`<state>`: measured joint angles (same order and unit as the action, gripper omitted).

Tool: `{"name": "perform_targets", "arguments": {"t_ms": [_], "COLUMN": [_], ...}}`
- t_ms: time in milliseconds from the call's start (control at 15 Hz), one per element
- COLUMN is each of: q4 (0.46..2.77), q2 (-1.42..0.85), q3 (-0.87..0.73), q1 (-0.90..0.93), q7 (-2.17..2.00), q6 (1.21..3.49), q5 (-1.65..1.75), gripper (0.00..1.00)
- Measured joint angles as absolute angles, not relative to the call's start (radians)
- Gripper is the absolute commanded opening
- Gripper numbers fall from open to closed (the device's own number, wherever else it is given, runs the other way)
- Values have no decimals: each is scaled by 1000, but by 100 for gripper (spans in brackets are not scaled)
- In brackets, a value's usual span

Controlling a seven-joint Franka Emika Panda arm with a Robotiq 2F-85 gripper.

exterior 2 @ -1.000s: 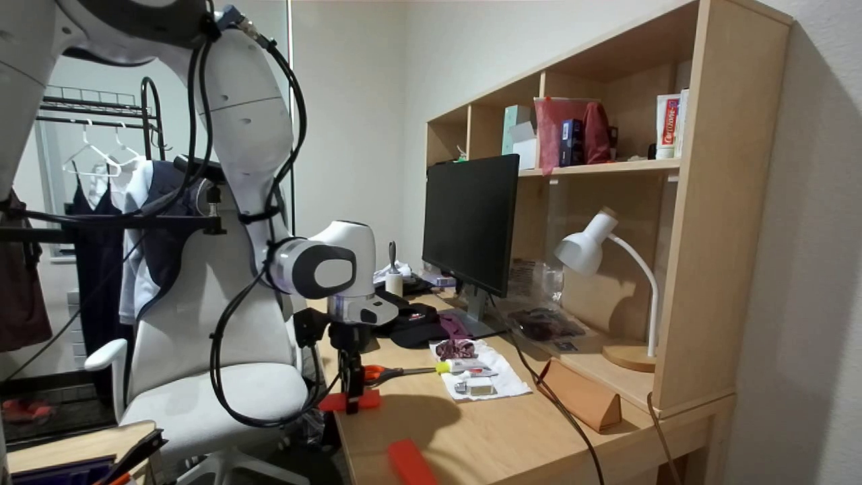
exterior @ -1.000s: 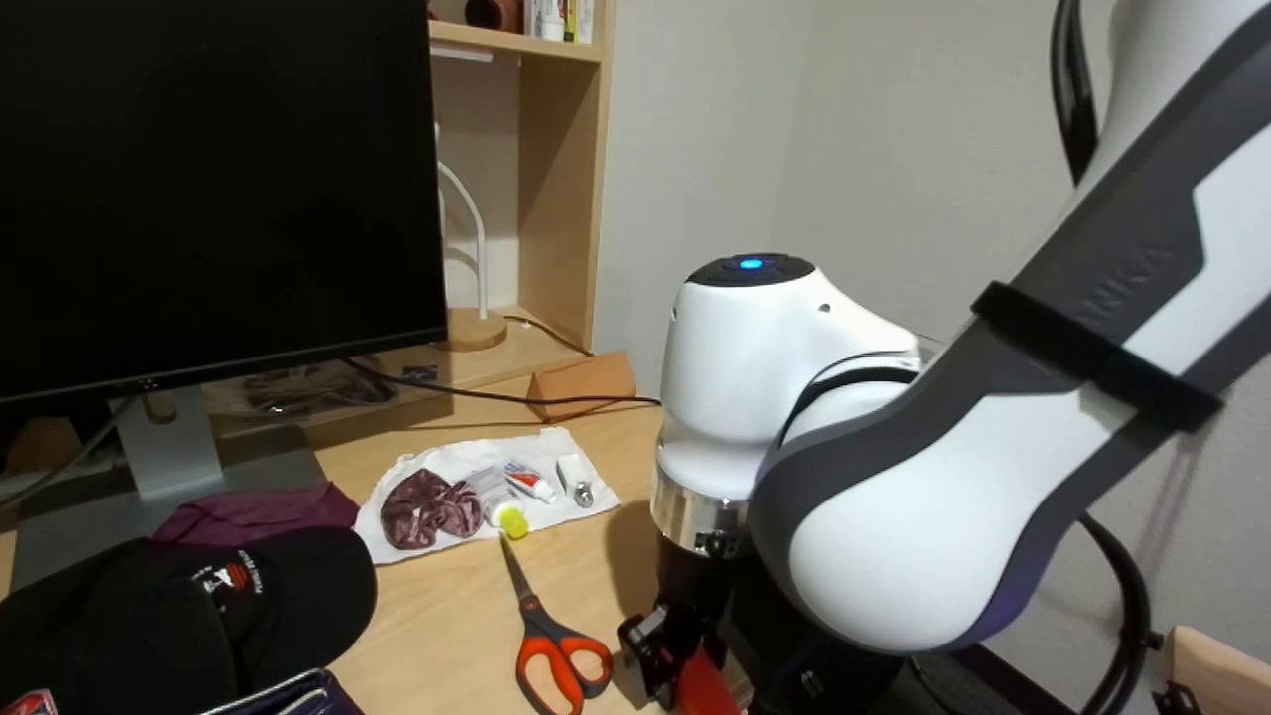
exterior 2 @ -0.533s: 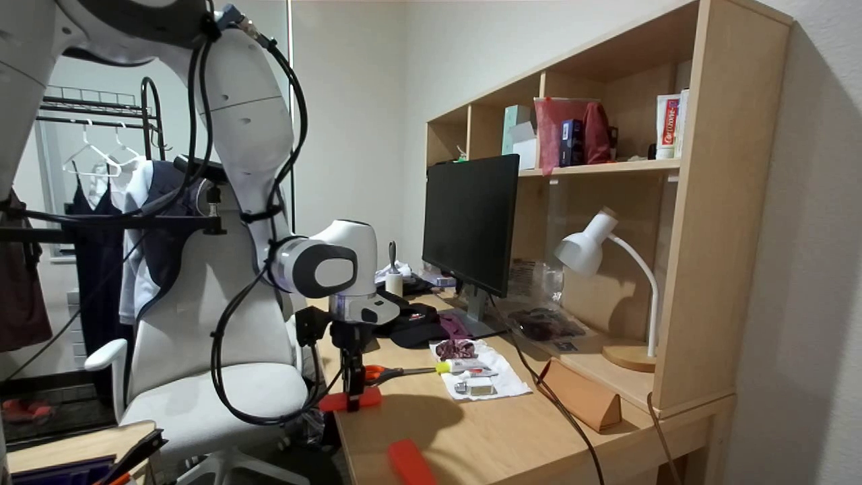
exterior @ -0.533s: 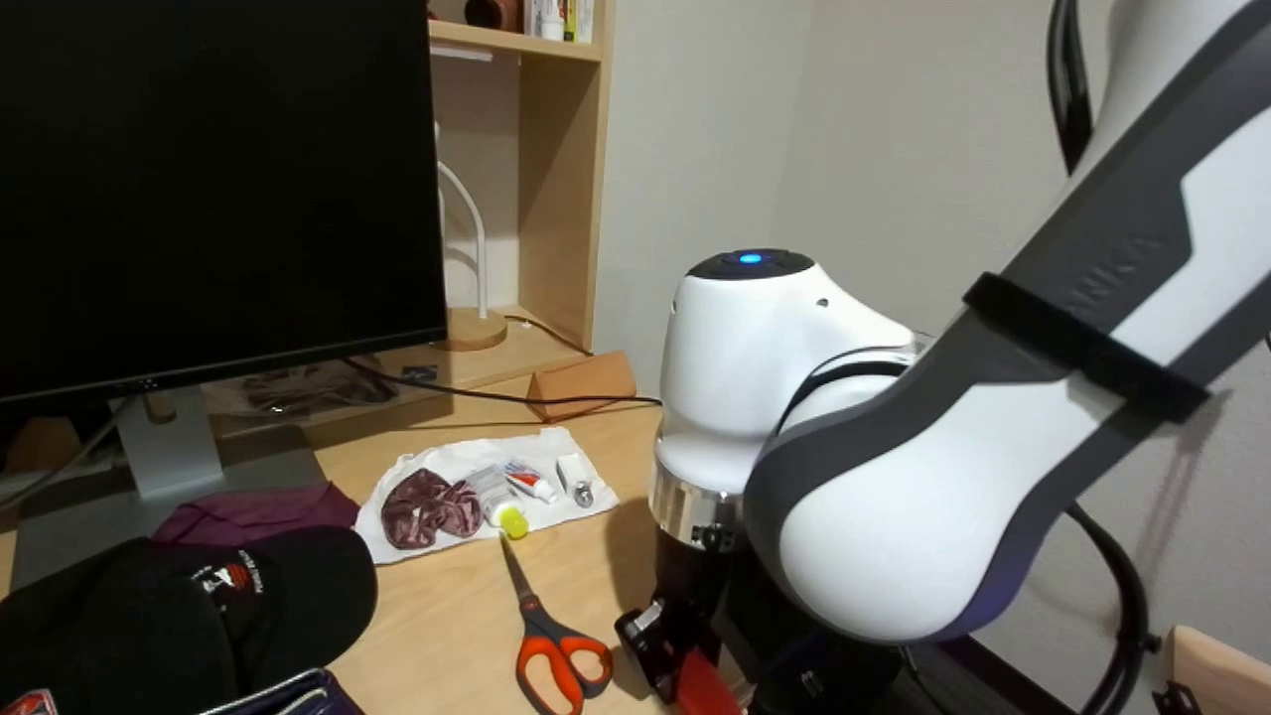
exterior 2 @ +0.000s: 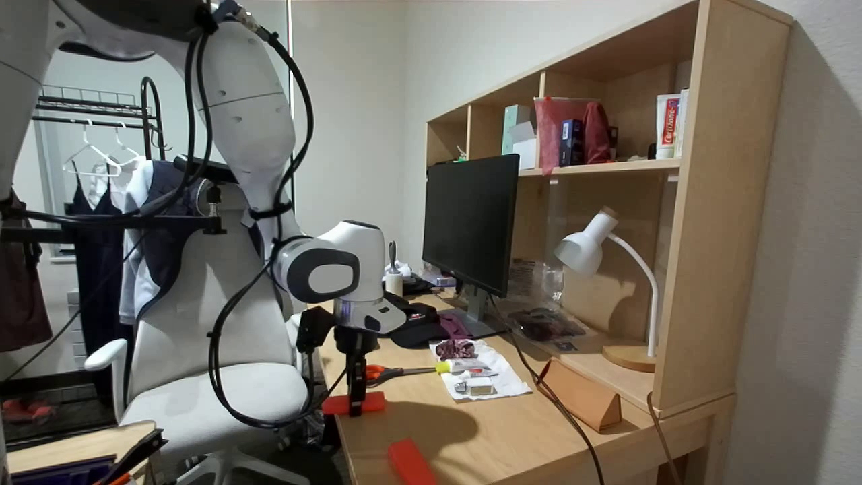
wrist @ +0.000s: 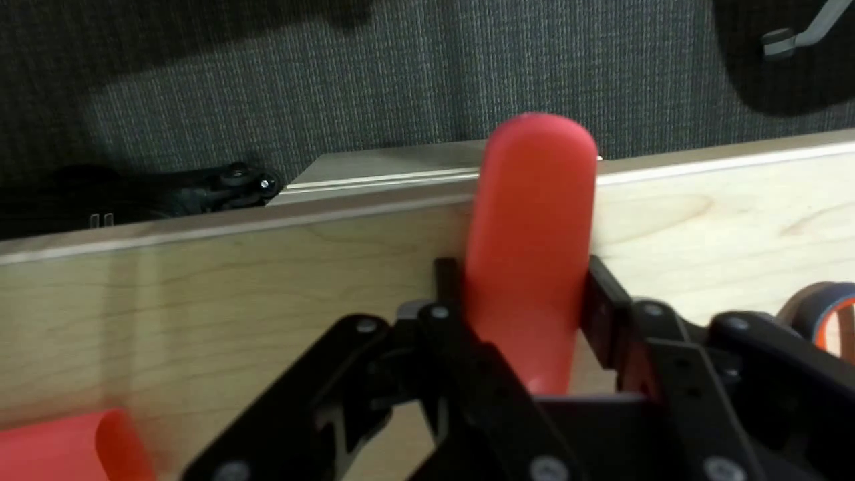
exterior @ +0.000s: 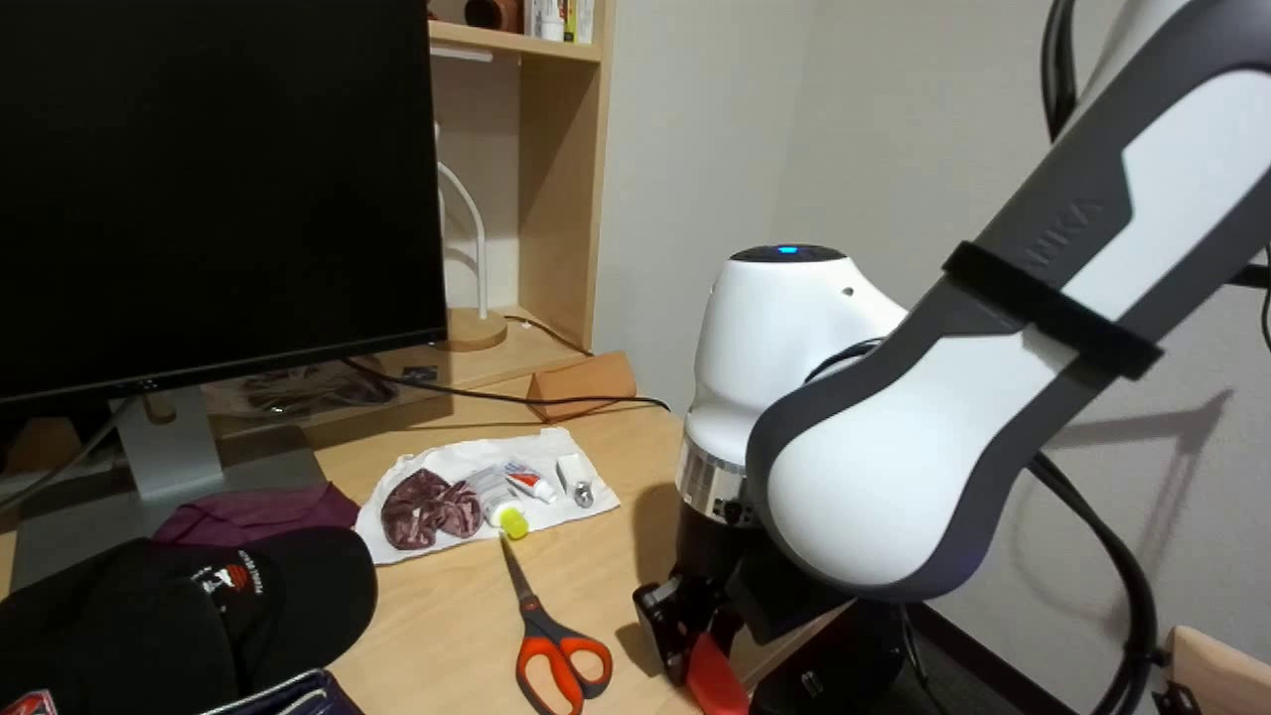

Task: Align the orange objects in front of each other

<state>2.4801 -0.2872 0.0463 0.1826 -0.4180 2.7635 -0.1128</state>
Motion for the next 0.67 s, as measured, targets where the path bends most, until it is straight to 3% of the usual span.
{"name": "perform_targets", "arguments": {"t_ms": [267, 667], "q4": [2474, 2467], "q2": [-289, -291], "q3": [22, -144], "q1": [200, 286], "q7": [-472, -839], "q6": [2763, 2767], "q5": [-101, 26], "gripper": [20, 20]}}
